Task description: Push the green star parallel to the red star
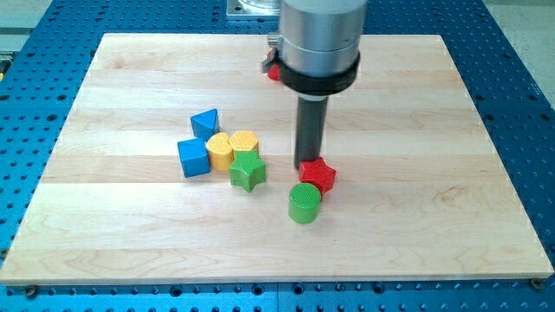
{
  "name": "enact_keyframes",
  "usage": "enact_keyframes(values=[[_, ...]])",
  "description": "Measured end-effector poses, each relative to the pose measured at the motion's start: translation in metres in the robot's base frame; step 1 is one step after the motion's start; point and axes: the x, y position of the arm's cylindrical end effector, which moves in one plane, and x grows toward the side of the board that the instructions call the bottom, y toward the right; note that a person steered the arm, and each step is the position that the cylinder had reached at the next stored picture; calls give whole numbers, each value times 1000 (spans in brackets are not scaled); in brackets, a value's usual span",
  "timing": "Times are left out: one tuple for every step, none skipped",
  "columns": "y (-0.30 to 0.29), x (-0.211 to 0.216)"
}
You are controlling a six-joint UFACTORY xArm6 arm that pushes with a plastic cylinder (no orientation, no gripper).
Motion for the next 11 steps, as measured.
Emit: enact_keyframes(values=[[65,13],[90,43],[27,82],[-15,57],[-49,32],[-30,32],[-89,31],[-105,31],[-122,31],[-129,35],[-133,41]])
